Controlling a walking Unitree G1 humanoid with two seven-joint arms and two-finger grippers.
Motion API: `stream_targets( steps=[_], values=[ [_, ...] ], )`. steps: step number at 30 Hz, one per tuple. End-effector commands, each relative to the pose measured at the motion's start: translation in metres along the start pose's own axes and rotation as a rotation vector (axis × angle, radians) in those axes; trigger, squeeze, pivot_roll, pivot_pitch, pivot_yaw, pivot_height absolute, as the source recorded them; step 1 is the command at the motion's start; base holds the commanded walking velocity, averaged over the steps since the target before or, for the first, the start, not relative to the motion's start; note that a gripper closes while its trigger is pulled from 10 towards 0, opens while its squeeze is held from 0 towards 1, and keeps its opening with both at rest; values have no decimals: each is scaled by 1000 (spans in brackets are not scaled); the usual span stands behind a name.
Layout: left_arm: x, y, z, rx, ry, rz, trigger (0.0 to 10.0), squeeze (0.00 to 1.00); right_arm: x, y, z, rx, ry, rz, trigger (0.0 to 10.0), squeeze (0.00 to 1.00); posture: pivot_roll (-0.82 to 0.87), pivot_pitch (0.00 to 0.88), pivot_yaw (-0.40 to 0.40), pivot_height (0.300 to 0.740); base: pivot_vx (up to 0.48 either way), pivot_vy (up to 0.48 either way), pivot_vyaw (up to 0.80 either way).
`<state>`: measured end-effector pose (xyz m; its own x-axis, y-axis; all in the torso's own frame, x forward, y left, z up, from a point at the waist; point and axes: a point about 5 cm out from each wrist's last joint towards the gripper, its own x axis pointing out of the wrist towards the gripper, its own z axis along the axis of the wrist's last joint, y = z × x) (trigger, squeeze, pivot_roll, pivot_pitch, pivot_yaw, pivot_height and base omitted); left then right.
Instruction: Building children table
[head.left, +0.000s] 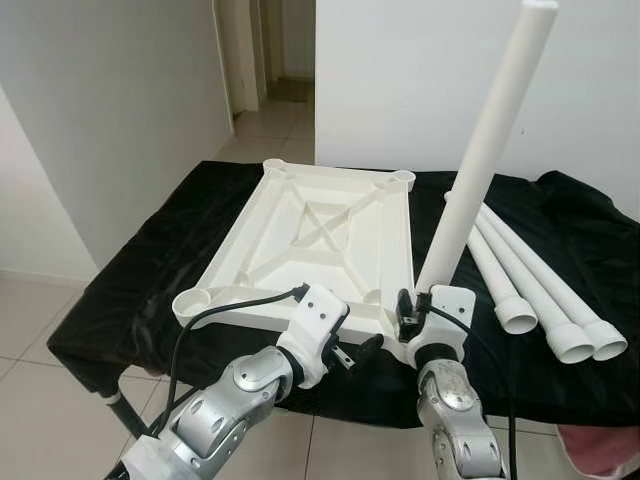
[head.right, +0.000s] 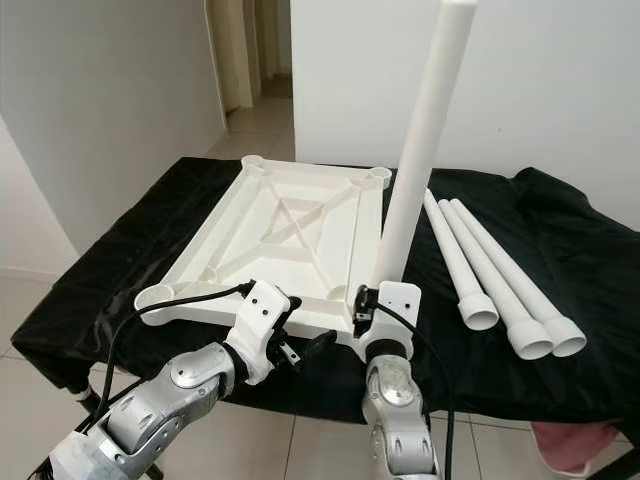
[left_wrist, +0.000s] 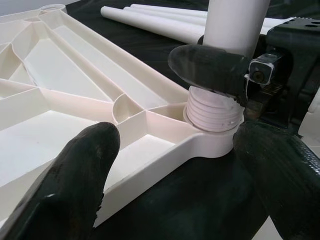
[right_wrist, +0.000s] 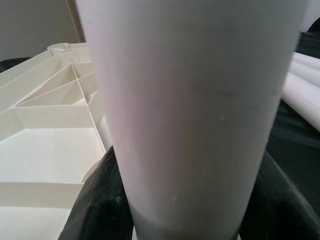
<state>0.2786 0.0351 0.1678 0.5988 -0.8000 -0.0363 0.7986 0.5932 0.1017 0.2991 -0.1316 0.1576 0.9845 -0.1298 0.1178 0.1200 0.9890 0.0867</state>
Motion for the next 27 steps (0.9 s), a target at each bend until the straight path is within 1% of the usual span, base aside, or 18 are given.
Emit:
stream_targets(
  steps=[1, 2, 4, 5, 6, 8, 9, 10, 12, 13, 14, 15, 16, 17, 18, 21, 26, 27],
  values=[
    [-2, -12, 0, 4, 4, -219, 10000, 0, -2, -6, -9, 40, 52, -27, 10000, 0, -67, 67, 40, 740, 0, 0, 0],
    [-2, -11, 0, 5, 3, -219, 10000, 0, -2, -6, -8, 40, 37, -15, 10000, 690, -67, 65, 39, 740, 0, 0, 0],
    [-2, -11, 0, 5, 3, -218, 10000, 0, -2, -7, -7, 40, 27, -7, 10000, 690, -68, 63, 39, 740, 0, 0, 0],
    [-2, -11, 0, 4, 2, -217, 10000, 0, -1, -7, -6, 40, 21, 10, 10000, 1000, -70, 60, 38, 740, 0, 0, 0],
    [-2, -11, 0, 4, 2, -217, 10000, 0, -1, -7, -6, 40, 21, 10, 10000, 1000, -70, 60, 38, 740, 0, 0, 0],
    [-1, -12, 1, 3, -4, -220, 10000, 0, 3, -11, -2, 20, -5, 65, 10000, 1000, -71, 58, 36, 740, 0, 0, 0],
    [-1, -12, 1, 3, -4, -220, 10000, 0, 3, -11, -2, 20, -5, 65, 10000, 1000, -71, 58, 36, 740, 0, 0, 0],
    [0, -13, 1, 4, -5, -224, 10000, 0, 5, -13, 0, 4, -19, 102, 10000, 1000, -71, 54, 35, 740, 0, 0, 0],
    [0, -13, 1, 4, -5, -224, 10000, 0, 5, -13, 0, 4, -19, 102, 10000, 1000, -71, 54, 35, 740, 0, 0, 0],
    [0, -14, 1, 7, -6, -228, 10000, 0, 6, -16, 2, -10, -29, 143, 10000, 1000, -70, 49, 33, 740, 0, 0, 0],
    [0, -14, 1, 16, -4, -228, 10000, 0, 8, -21, 3, -41, -39, 253, 10000, 376, -69, 44, 32, 740, 0, 0, 0],
    [0, -14, 1, 16, -4, -228, 10000, 0, 8, -21, 3, -41, -39, 253, 10000, 376, -69, 44, 32, 740, 0, 0, 0],
    [0, -13, 1, 19, -3, -227, 10000, 0, 8, -23, 3, -45, -39, 284, 10000, 376, -68, 42, 30, 740, 0, 0, 0],
    [0, -13, 1, 18, -3, -226, 10000, 0, 9, -23, 3, -64, -41, 343, 10000, 0, -68, 40, 31, 740, 0, 0, 0],
    [0, -13, 1, 18, -3, -226, 10000, 0, 9, -23, 3, -64, -41, 343, 10000, 0, -68, 40, 31, 740, 0, 0, 0],
    [-1, -13, 0, 15, -4, -227, 10000, 0, 11, -22, 2, -96, -35, 455, 10000, 0, -67, 37, 27, 740, 0, 0, 0],
    [0, -14, 1, 17, -6, -228, 10000, 0, 15, -22, -1, -136, -17, 519, 10000, 0, -64, 30, 23, 740, 0, 0, 0],
    [0, -14, 1, 17, -7, -227, 10000, 0, 17, -22, -4, -152, -7, 529, 3098, 0, -60, 28, 20, 740, 0, 0, 0]
  ],
)
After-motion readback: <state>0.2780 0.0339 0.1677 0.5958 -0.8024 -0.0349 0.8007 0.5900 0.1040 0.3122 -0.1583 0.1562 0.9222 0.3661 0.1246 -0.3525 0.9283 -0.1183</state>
